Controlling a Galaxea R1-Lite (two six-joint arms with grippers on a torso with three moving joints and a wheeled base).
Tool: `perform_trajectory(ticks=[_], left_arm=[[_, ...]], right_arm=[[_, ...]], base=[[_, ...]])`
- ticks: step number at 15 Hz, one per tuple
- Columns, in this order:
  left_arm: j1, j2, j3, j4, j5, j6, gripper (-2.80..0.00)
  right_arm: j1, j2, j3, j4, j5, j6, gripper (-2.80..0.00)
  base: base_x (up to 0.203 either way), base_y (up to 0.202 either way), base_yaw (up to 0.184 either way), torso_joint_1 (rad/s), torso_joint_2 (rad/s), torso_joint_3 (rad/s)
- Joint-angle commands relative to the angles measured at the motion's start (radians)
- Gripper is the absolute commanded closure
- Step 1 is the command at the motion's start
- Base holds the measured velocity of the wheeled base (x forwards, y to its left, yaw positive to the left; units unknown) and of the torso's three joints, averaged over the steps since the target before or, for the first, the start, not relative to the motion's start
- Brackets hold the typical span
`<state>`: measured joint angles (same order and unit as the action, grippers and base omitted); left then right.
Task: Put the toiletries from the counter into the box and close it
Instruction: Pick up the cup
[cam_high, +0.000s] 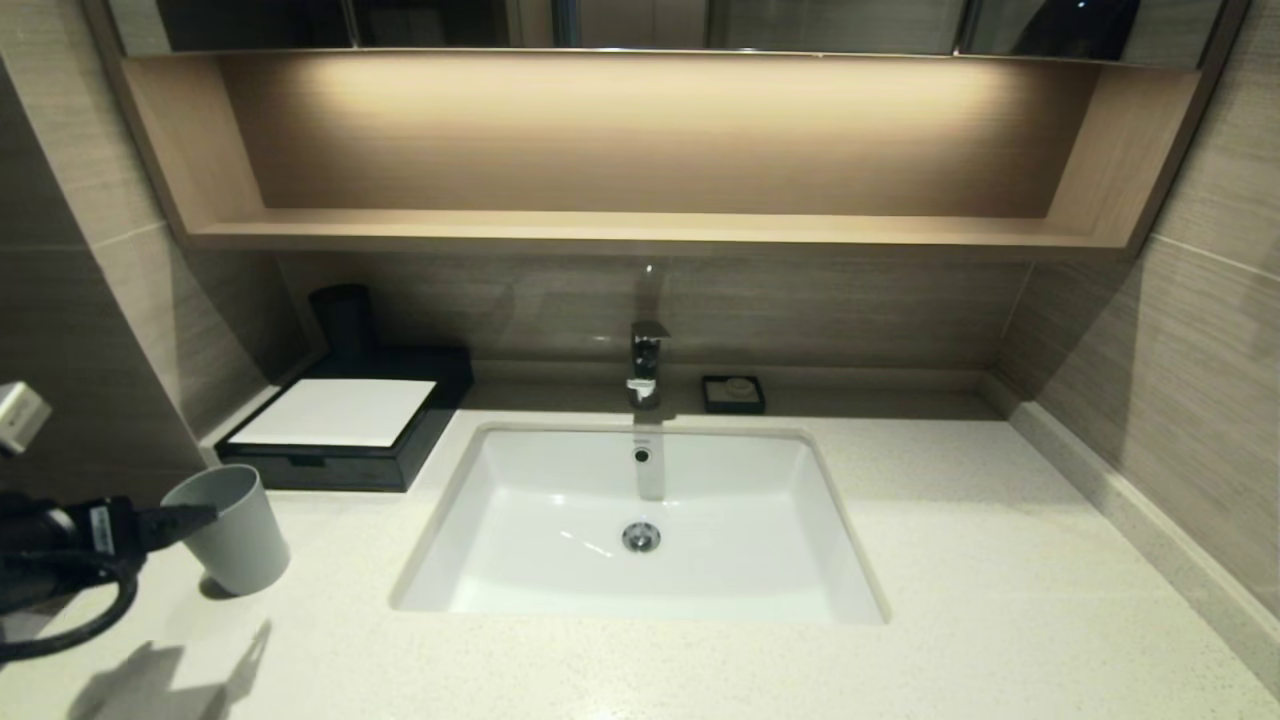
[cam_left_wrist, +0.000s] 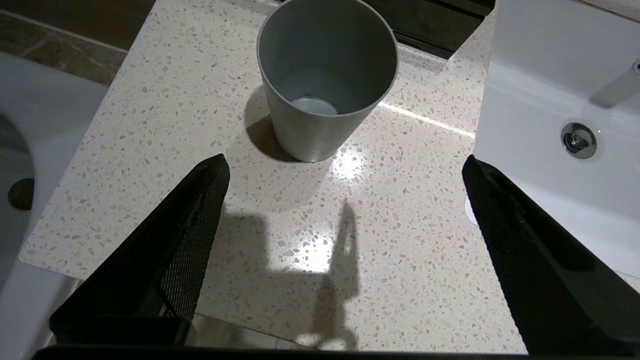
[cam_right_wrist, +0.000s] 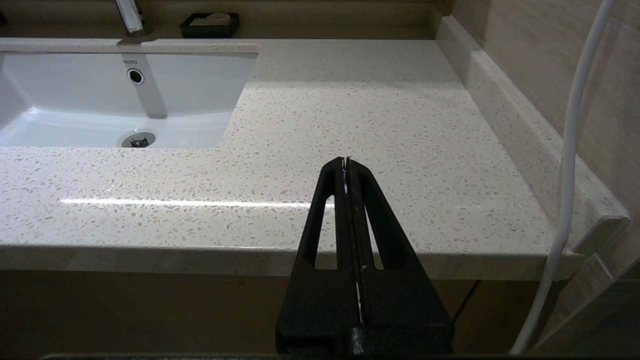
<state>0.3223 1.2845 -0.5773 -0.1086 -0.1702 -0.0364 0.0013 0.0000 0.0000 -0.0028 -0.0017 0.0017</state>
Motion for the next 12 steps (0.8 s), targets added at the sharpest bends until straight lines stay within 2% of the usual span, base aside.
perform_trajectory(ticks=[1, 6, 12], left_arm=[[0.001, -0.012, 0.087, -0.111, -0.003, -0.002, -2.8], [0.013, 0.02, 0.204, -0.316, -0.003, -0.005, -2.8], [0.027, 0.1, 0.293, -0.478, -0.003, -0.002, -2.8]], right_arm=[[0.0, -0.002, 0.001, 0.0, 0.0, 0.0, 0.0], [0.0, -0.002, 0.002, 0.0, 0.0, 0.0, 0.0], [0.0, -0.002, 0.002, 0.0, 0.0, 0.0, 0.0]], base=[[0.0, 0.0, 0.0, 0.0, 0.0, 0.0], [0.0, 0.0, 0.0, 0.0, 0.0, 0.0], [0.0, 0.0, 0.0, 0.0, 0.0, 0.0]])
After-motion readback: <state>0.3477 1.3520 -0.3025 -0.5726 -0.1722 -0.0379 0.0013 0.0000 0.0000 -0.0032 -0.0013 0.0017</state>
